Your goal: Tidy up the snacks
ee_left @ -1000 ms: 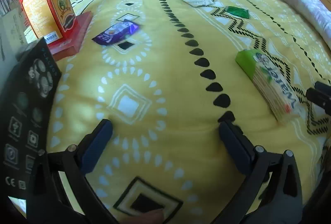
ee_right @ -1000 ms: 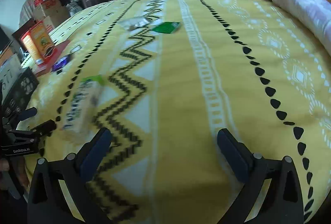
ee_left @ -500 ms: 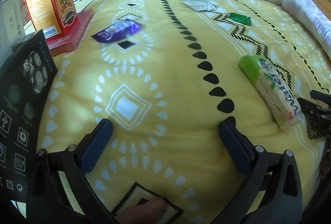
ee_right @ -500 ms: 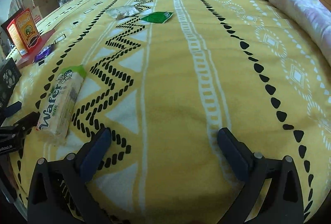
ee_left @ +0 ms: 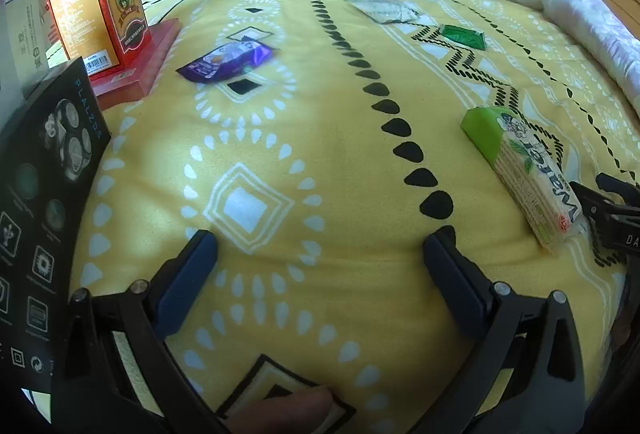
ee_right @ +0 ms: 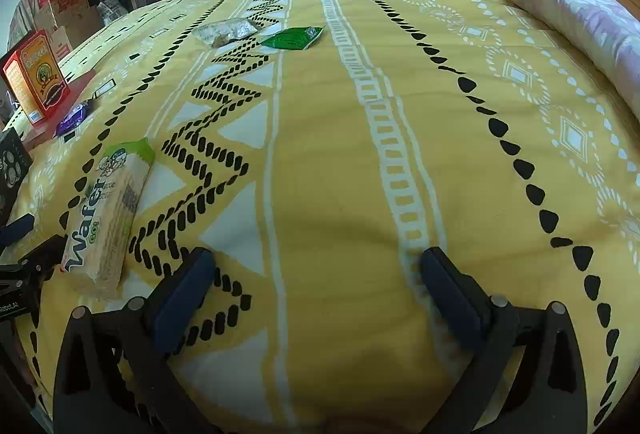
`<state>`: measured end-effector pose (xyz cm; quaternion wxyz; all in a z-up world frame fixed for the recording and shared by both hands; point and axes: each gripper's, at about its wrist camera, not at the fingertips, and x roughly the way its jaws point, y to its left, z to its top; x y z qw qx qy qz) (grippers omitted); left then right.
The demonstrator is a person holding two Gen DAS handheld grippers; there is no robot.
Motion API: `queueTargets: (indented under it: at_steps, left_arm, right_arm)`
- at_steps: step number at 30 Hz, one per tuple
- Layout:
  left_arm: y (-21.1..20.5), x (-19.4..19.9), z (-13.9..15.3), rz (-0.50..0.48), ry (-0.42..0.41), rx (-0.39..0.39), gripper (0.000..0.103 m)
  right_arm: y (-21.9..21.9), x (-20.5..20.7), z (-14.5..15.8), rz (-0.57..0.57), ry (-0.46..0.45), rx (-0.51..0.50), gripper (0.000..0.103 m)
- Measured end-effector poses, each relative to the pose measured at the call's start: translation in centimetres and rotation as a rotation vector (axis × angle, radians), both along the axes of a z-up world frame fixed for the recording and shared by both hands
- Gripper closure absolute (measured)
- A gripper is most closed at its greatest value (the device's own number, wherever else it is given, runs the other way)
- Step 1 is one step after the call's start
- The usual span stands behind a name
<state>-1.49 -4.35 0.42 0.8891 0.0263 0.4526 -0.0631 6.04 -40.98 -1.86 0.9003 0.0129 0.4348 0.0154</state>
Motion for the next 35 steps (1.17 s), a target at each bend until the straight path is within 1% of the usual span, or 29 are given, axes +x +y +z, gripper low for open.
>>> queueTargets:
  at_steps: [8,30,35]
  left_arm:
    - [-0.03,0.07,-0.03,0.001,0.0,0.002,0.0]
    - [-0.06,0.08,-0.05,0.002,-0.002,0.002,0.0]
    - [-0.03,0.06,0.0,0.003,-0.013,0.005,0.0]
  right_arm:
    - [-0.11,-0.32,0.02,-0.022,-0.03,0.015,0.0]
    - [-0.09,-0.2,-0.07,-0.021,-0.028,0.016,0.0]
    - [-0.09,-0.2,-0.08,-0.021,-0.028,0.015,0.0]
